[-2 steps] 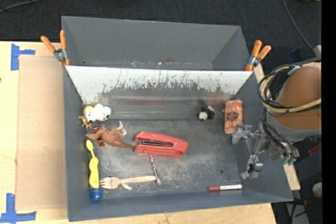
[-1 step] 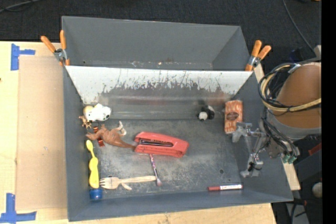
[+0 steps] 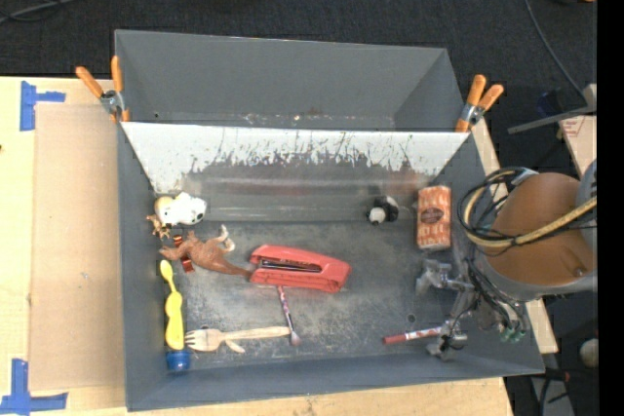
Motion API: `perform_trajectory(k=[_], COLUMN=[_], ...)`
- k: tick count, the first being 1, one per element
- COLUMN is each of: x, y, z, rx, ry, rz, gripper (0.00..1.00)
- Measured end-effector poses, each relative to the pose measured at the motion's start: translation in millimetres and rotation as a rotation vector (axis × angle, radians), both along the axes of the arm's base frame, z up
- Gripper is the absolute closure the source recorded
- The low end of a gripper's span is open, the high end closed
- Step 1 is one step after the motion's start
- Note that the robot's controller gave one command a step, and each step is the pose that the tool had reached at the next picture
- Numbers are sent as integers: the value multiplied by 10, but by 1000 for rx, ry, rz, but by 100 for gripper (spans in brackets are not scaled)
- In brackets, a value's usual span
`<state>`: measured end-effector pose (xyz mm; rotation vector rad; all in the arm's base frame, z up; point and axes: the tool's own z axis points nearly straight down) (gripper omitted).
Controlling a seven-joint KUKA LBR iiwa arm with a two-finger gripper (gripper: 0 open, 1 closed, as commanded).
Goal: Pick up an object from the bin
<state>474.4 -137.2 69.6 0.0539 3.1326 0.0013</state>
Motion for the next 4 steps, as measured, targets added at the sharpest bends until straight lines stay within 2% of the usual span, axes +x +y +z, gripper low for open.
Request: perform_trajectory(k=[1,2,3,4], x=[-36,-19,44,-44], y=[-123,373,-97,408], z=[624,289,-1,-6], rx=[-6,3,-5,3], ry=[-6,6,-8,5], rz=[109,75,-36,46], gripper=[0,0,0,100])
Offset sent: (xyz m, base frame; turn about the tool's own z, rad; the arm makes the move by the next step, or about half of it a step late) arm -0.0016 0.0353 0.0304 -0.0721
